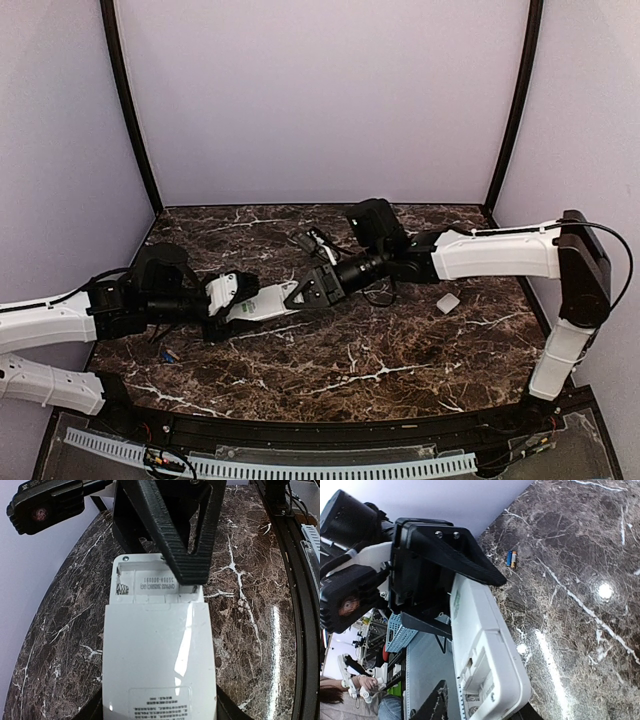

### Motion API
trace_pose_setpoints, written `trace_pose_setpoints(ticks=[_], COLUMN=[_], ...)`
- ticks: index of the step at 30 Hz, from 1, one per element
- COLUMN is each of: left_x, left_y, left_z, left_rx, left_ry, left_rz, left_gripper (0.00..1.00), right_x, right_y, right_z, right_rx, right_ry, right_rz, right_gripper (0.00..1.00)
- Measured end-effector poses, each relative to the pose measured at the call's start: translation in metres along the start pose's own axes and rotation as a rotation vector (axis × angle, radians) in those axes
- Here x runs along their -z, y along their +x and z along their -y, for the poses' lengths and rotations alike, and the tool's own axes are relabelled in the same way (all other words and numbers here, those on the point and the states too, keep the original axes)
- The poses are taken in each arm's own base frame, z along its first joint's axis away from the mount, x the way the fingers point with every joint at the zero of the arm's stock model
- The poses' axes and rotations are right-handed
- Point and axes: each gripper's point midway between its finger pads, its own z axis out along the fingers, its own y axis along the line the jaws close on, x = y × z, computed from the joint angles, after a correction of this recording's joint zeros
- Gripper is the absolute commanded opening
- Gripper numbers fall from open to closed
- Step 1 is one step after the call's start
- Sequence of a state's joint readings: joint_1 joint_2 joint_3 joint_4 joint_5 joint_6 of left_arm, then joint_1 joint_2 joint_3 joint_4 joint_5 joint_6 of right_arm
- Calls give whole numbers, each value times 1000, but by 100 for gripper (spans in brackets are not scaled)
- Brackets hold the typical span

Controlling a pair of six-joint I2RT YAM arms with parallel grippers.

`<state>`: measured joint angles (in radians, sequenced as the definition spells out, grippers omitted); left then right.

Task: Load the batteries into the remote control
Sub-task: Pass from the left arm to the right, then place the remote control without batteries at the center of the board.

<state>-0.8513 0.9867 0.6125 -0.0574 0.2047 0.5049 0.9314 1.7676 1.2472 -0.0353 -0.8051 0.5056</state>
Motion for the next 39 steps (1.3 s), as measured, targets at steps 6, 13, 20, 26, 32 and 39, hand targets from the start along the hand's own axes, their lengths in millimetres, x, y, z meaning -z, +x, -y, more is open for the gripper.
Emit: trace_pose_setpoints(ticks=[6, 13, 20, 26, 32, 39], left_x=[3, 3, 3, 12, 48, 98], left_y=[-6, -4, -3, -3, 27, 99], left_z=[-3, -5, -11, -49, -86, -78], left_rx=[-16, -51, 31, 301, 761, 1204], left_ry=[-15, -31, -63, -265, -593, -889], left_rz=[21, 12, 3, -14, 1, -14], left_gripper=[0, 35, 85, 81, 75, 75], right_x=[1, 1, 5, 17, 21, 24], right_y=[-9, -6, -3, 48, 88, 96], right_z=[-10, -6, 20, 86, 112, 125], right_rx=[-24, -113, -173, -360, -472, -506], right_ry=[-58, -64, 7, 179, 236, 274], right_rz=[20, 4, 16, -8, -31, -11], right_gripper=[9, 0, 0, 0, 3, 41])
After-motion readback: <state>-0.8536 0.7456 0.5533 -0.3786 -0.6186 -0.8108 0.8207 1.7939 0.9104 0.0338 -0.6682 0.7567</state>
